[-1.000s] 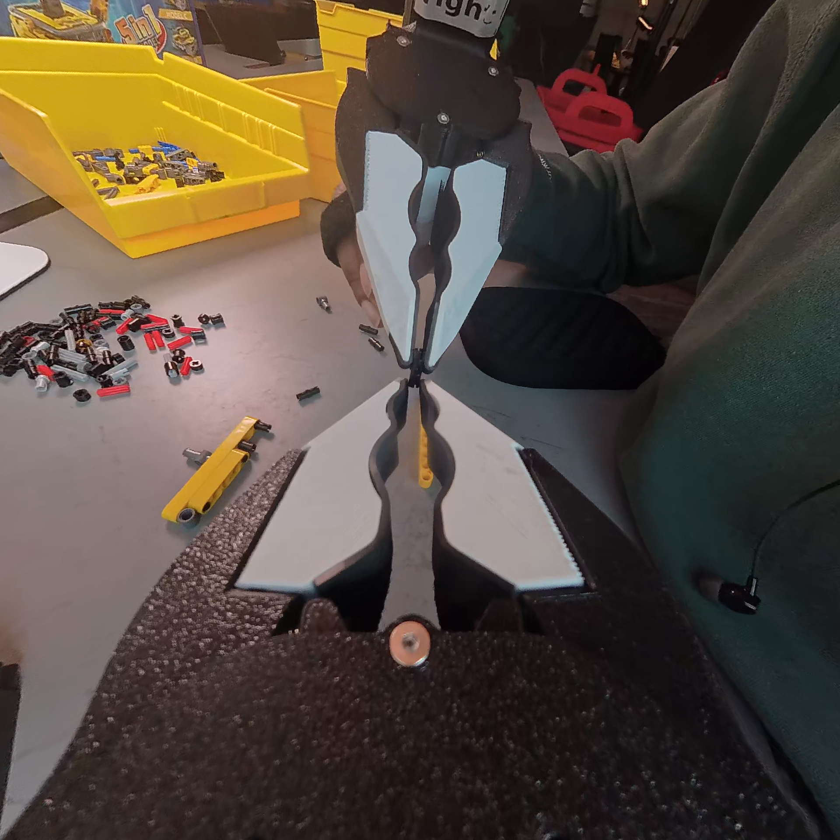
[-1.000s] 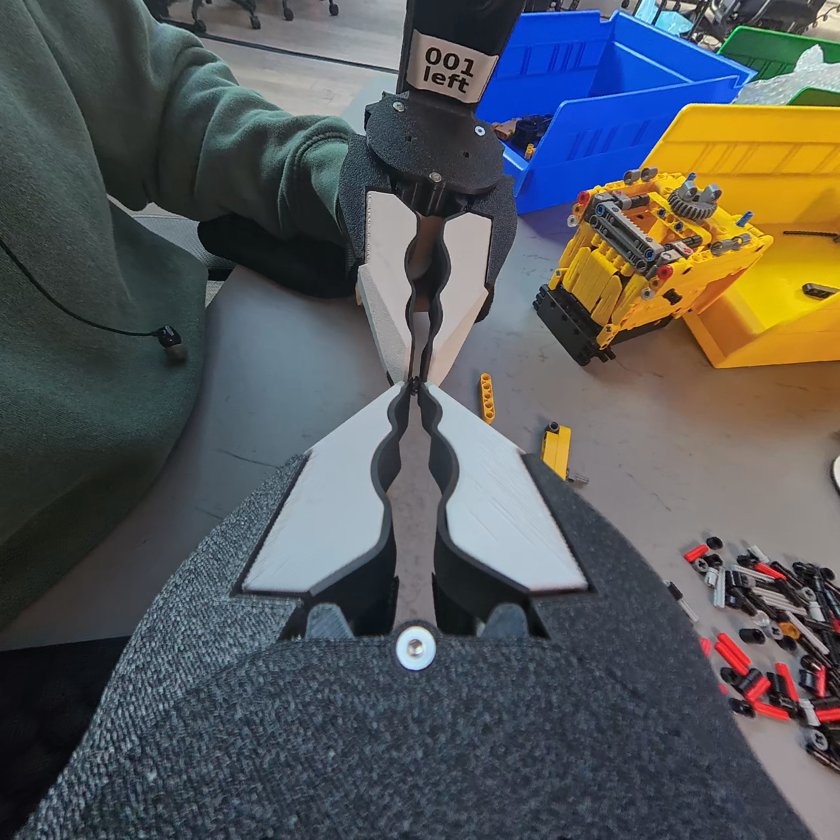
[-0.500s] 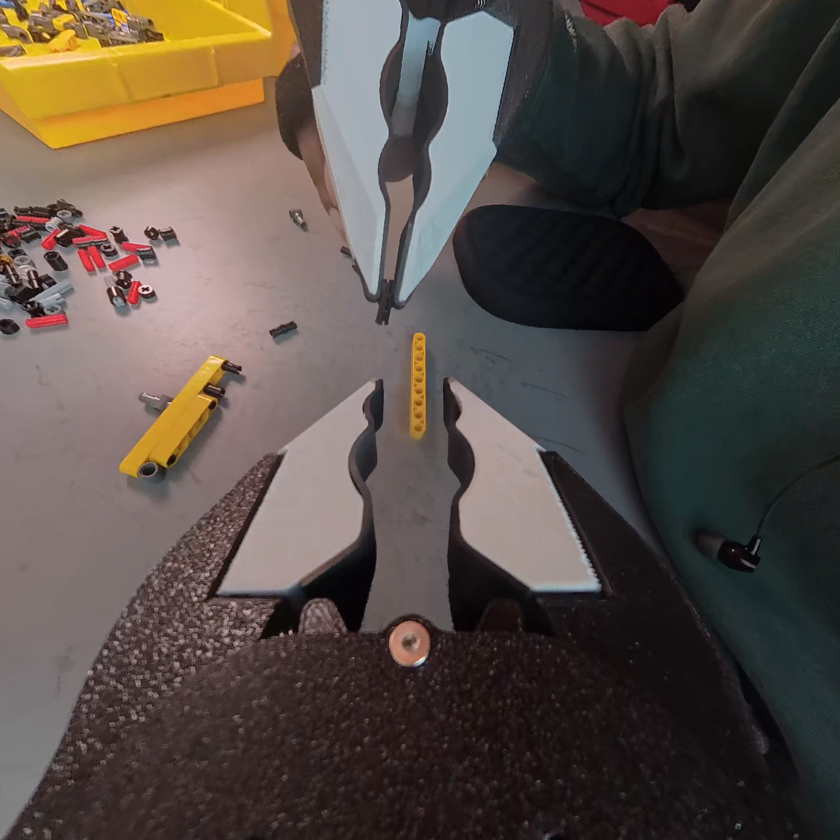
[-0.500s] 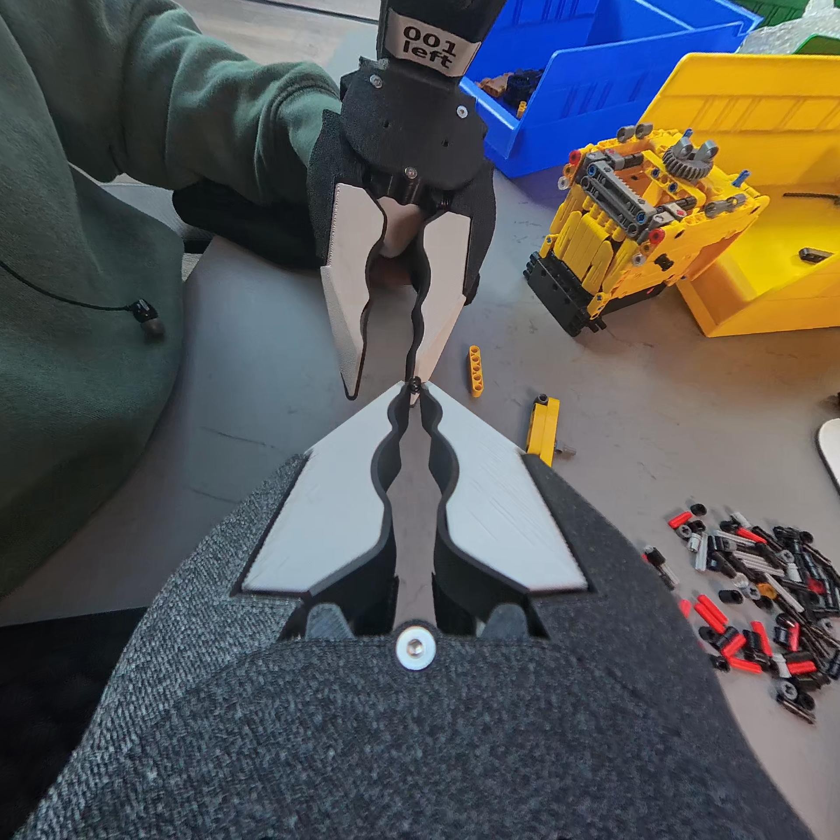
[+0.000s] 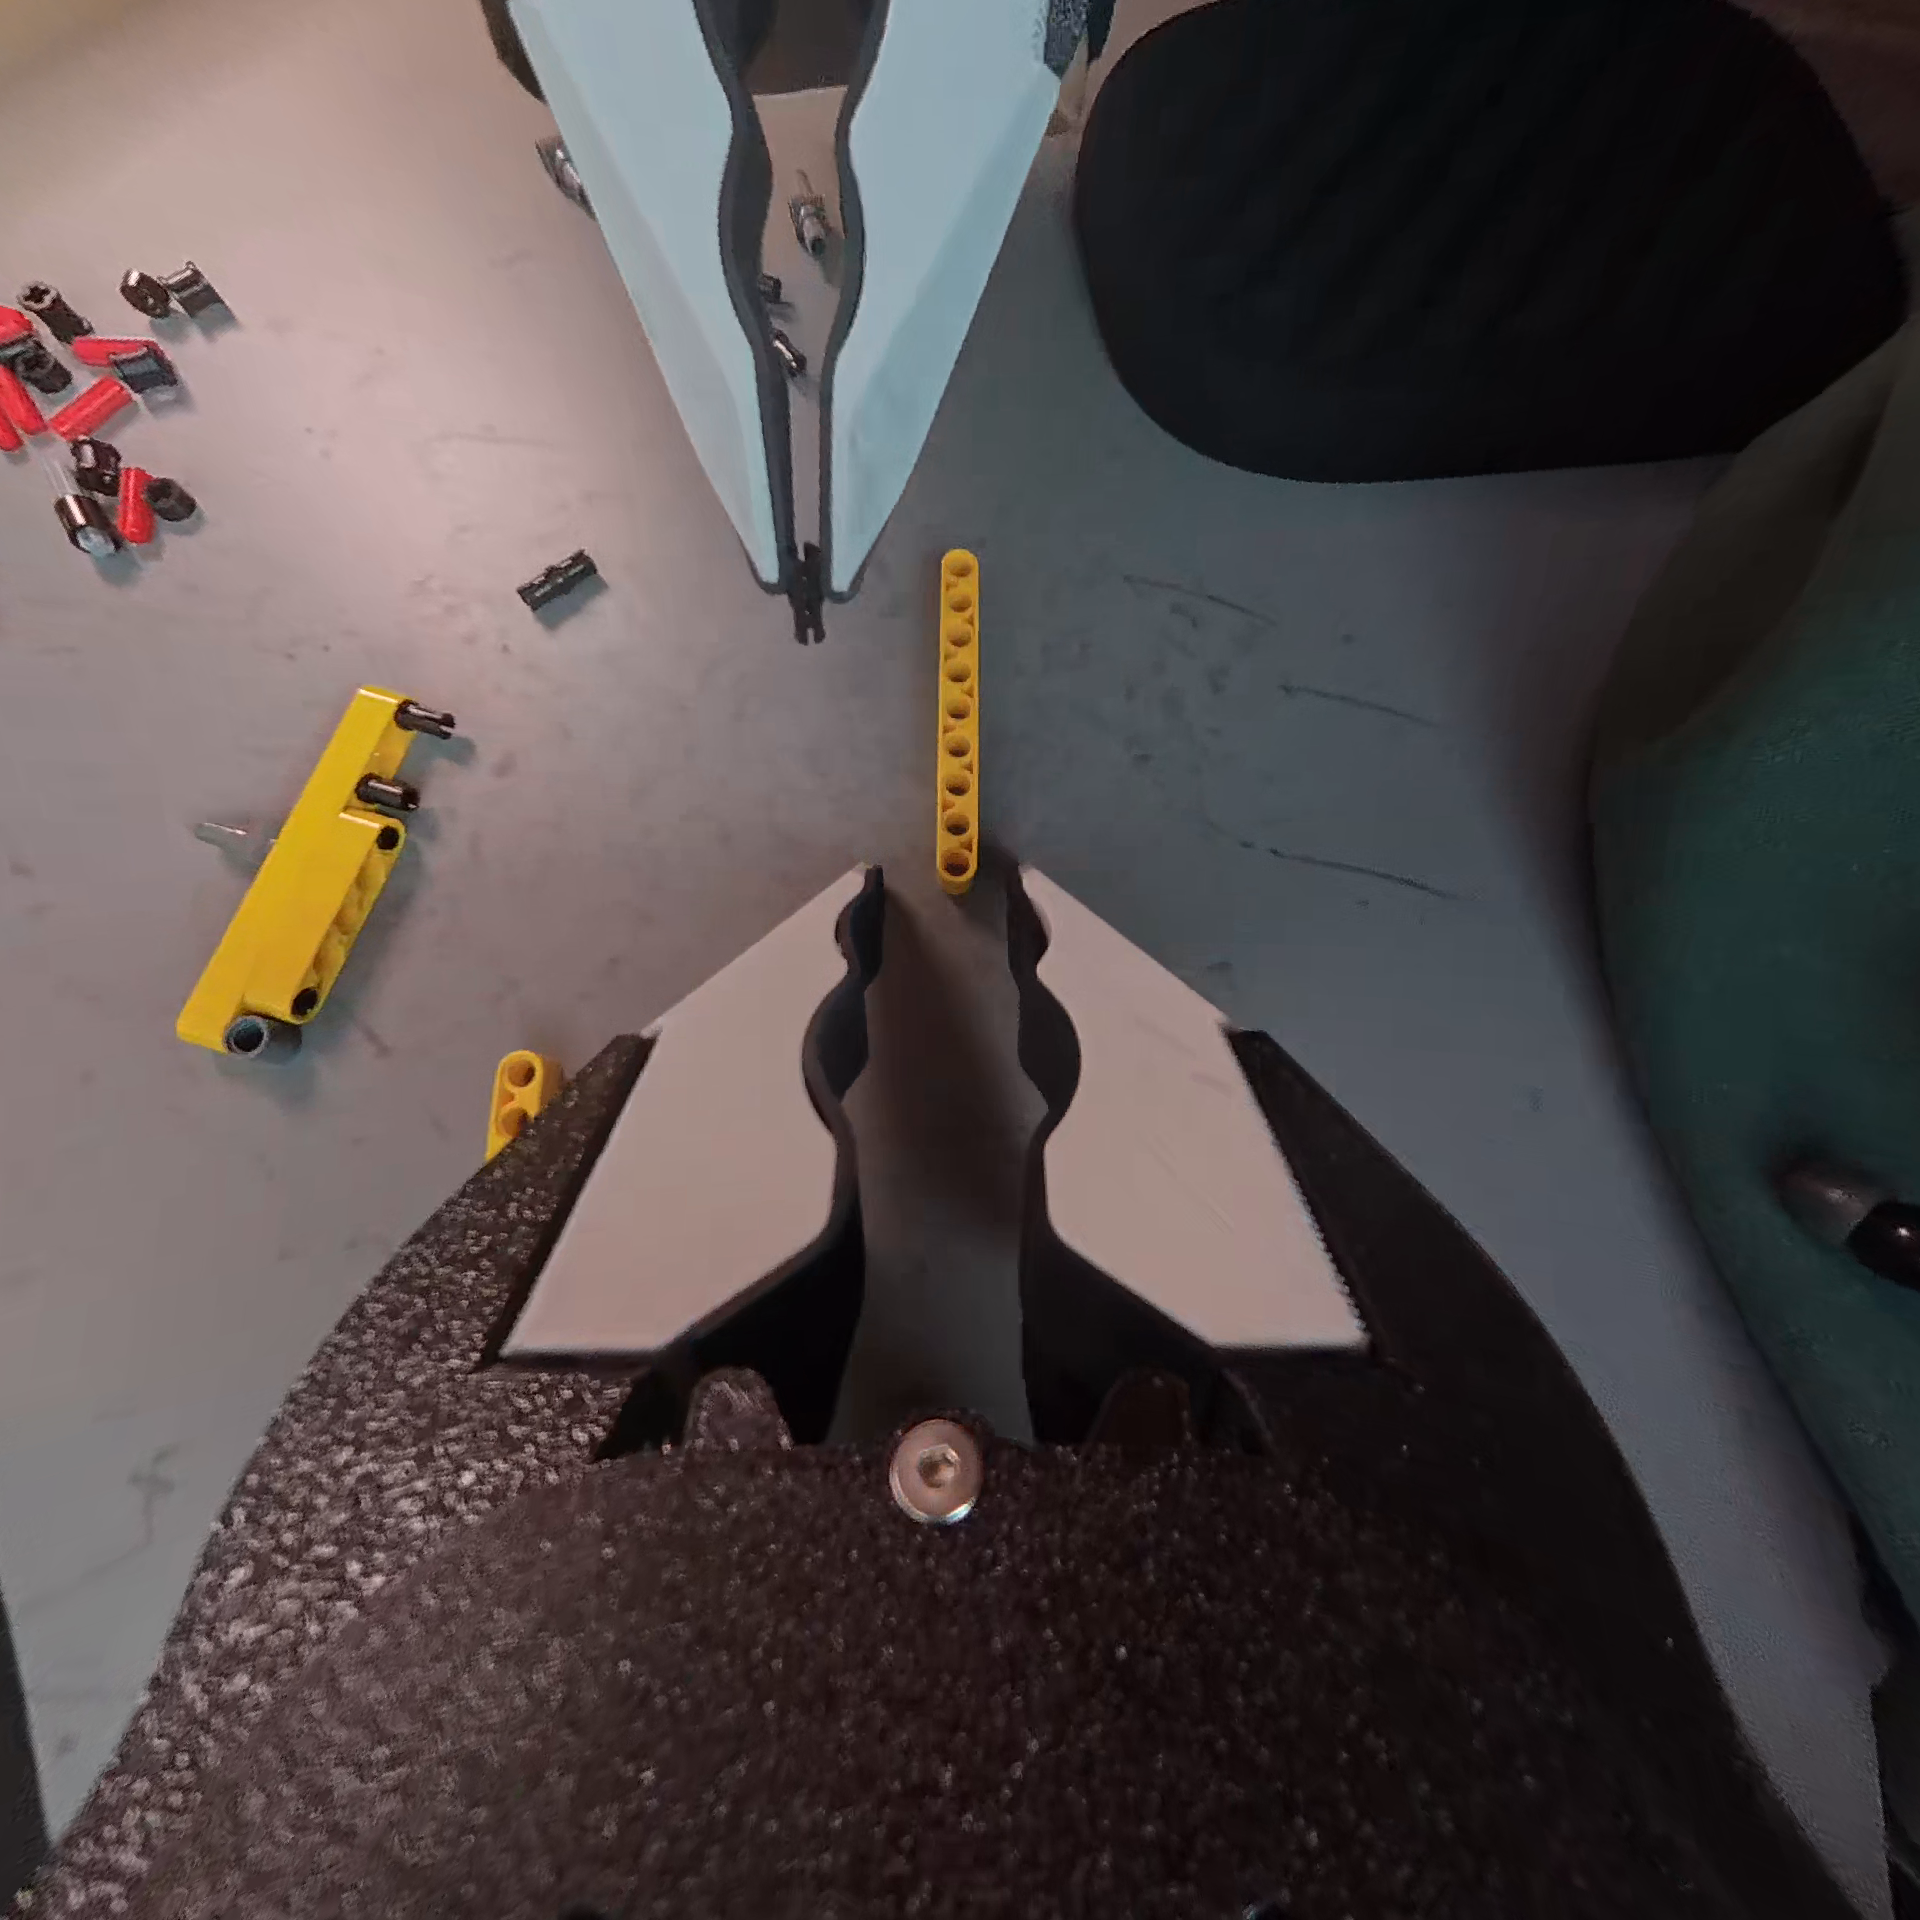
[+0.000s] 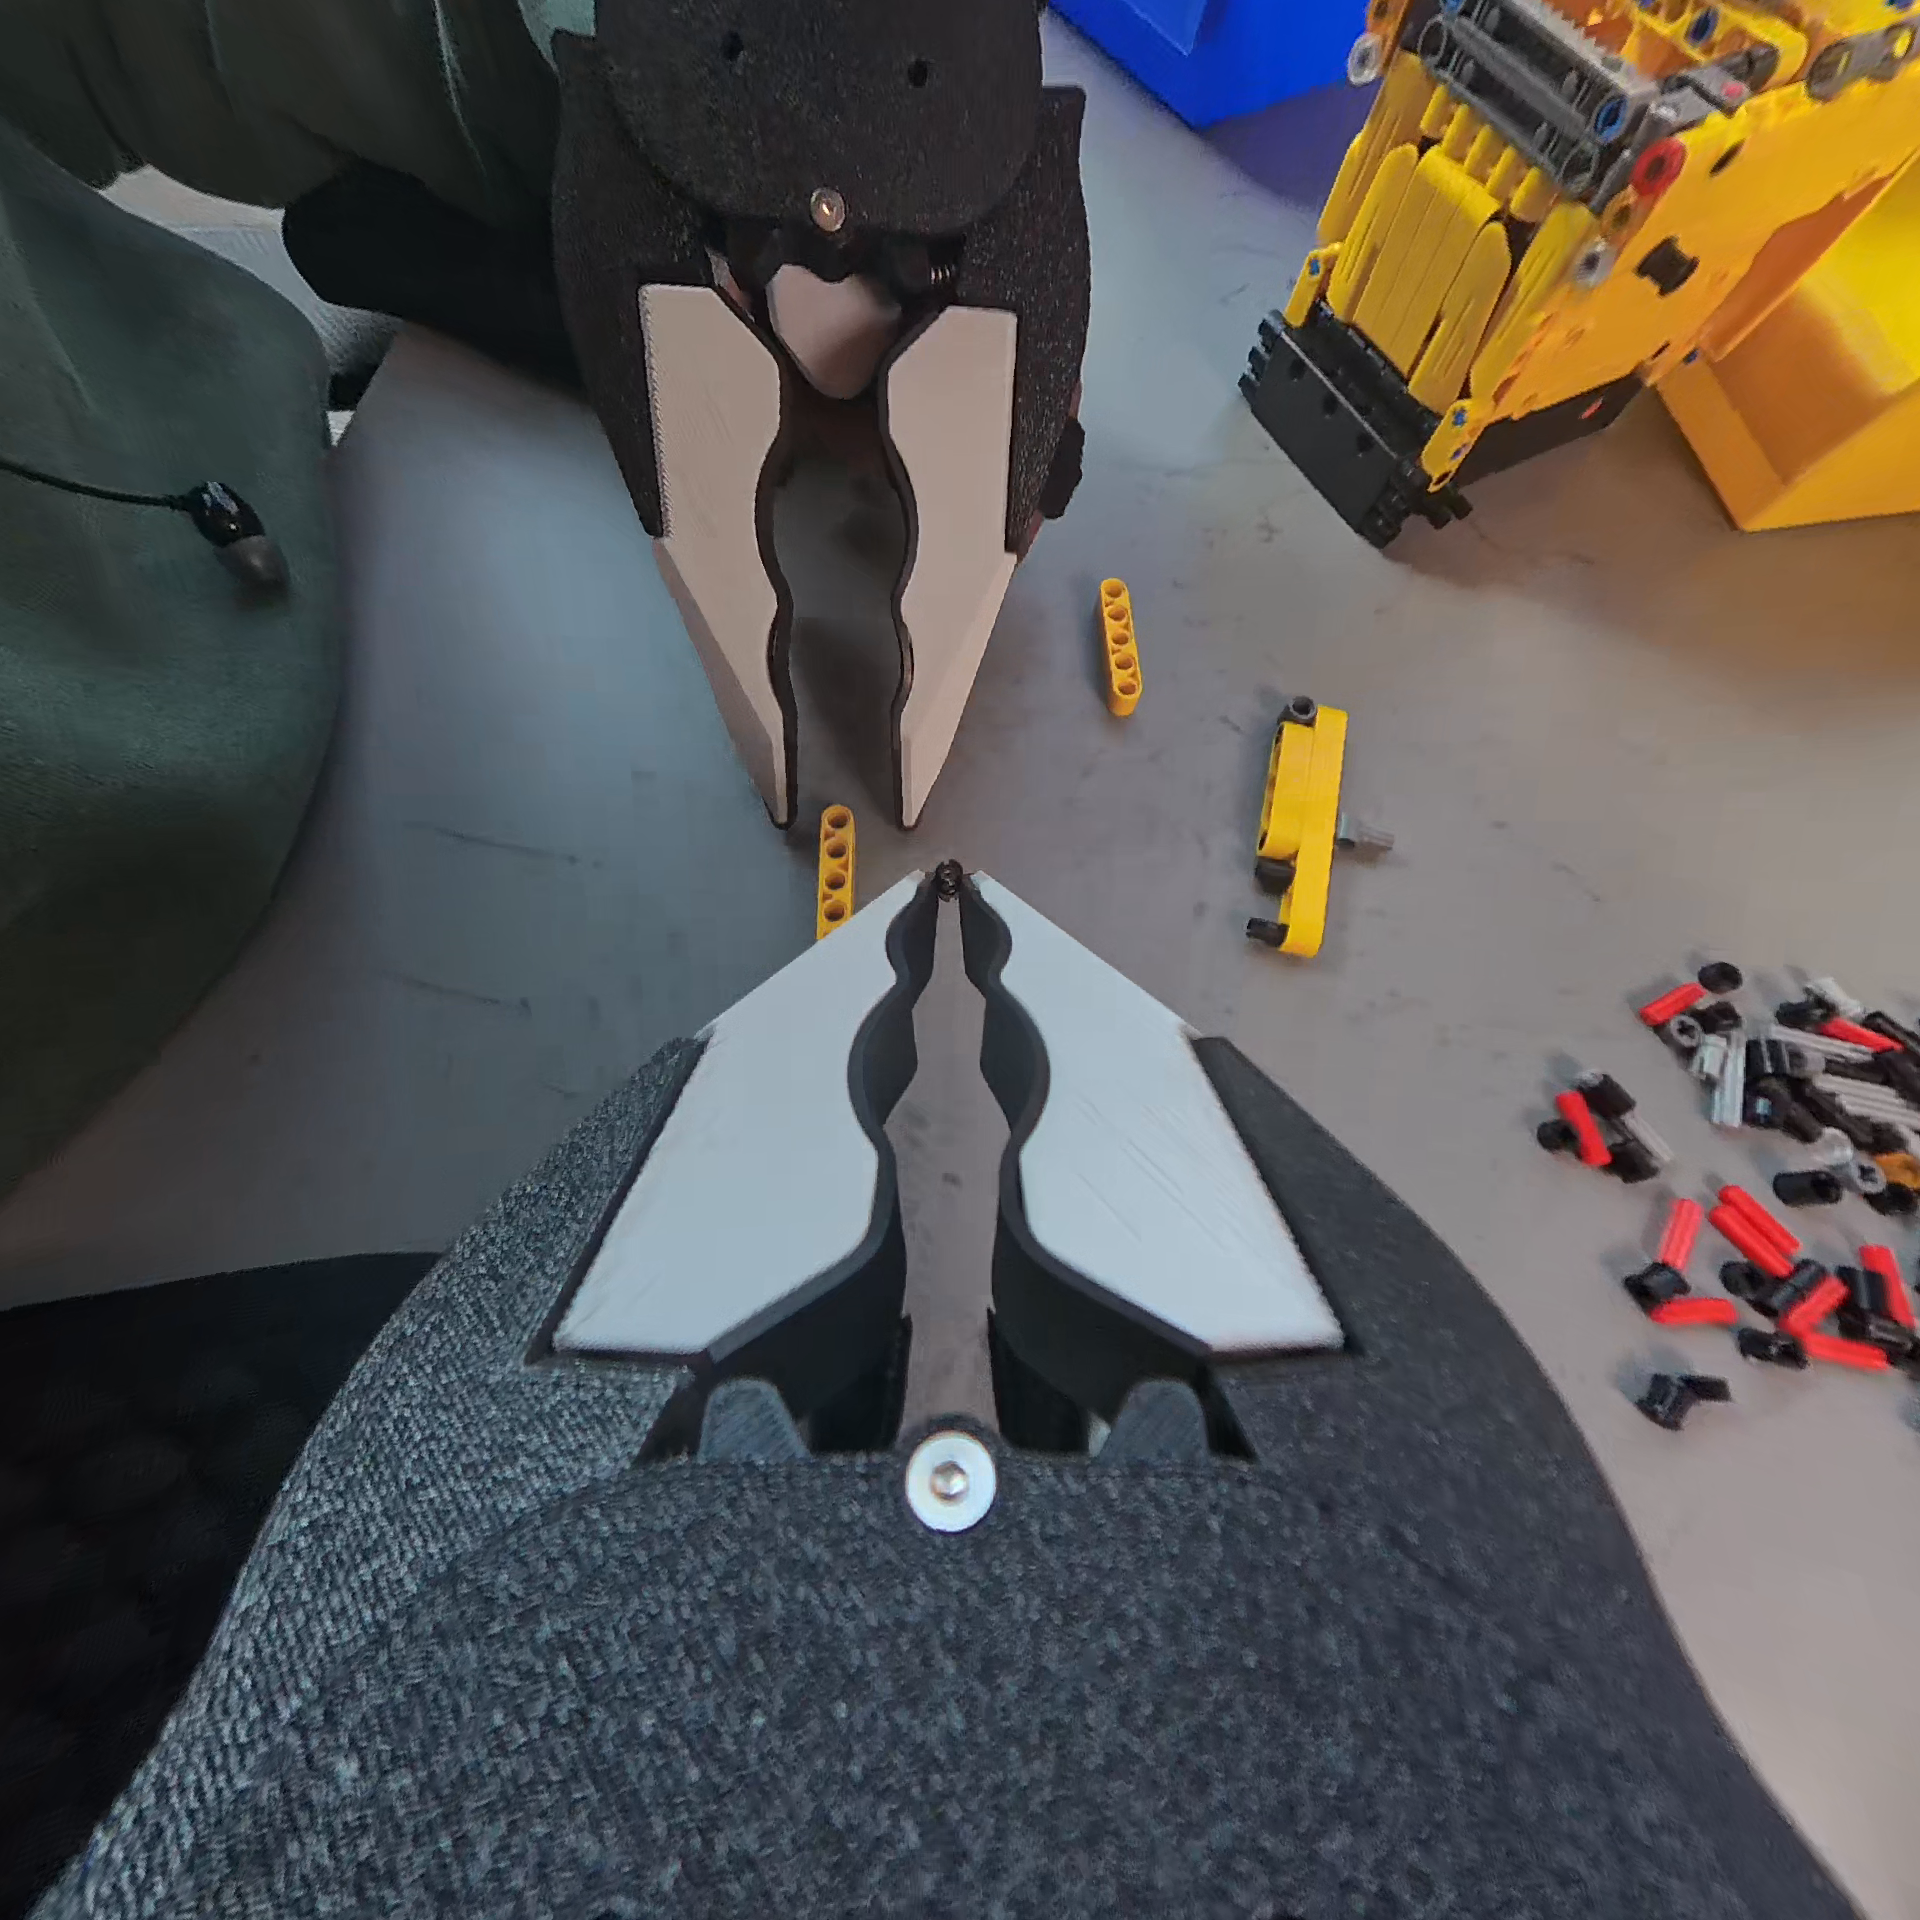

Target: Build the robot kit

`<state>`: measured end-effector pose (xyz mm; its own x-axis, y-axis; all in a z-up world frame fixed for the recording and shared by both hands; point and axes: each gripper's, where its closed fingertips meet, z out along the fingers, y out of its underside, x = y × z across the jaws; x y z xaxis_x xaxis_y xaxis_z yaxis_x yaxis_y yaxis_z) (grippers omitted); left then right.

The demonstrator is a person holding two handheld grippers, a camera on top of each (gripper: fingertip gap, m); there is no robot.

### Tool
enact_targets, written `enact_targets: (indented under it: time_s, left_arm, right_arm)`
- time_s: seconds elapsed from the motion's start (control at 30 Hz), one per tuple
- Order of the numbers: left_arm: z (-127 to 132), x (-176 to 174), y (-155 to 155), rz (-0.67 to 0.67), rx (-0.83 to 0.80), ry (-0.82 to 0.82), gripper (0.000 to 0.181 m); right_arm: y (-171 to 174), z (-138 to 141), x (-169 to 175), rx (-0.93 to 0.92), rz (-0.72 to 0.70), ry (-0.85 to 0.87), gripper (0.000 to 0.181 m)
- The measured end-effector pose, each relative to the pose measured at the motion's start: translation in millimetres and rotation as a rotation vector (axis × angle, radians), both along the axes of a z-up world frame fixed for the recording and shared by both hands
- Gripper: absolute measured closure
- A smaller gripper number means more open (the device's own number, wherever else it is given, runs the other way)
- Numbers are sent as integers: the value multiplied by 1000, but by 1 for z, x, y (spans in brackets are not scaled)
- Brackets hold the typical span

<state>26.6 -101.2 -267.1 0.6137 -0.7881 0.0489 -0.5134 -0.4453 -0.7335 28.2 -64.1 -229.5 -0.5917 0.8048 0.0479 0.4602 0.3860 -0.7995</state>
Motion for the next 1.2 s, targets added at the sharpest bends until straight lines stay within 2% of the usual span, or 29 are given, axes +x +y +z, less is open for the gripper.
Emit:
enact_targets:
  time_s: [0.2,0.43,0.57,0.7,0.9,1.2]
  left_arm:
    - [-1,-5,5,22,14,18,175]
    - [7,-19,7,35,43,-14,169]
    - [22,-52,32,184,119,-30,164]
    - [15,-83,58,301,139,115,154]
    - [3,-86,78,303,102,170,143]
    - [3,-77,84,255,131,221,159]
  right_arm:
    - [18,-7,15,2,-66,-8,177]
    - [27,-7,20,14,-102,1,177]
    - [32,-9,23,21,-118,1,177]
    - [36,-7,26,21,-130,4,177]
    - [39,-7,29,17,-134,8,177]
    - [40,-5,30,-2,-131,17,177]
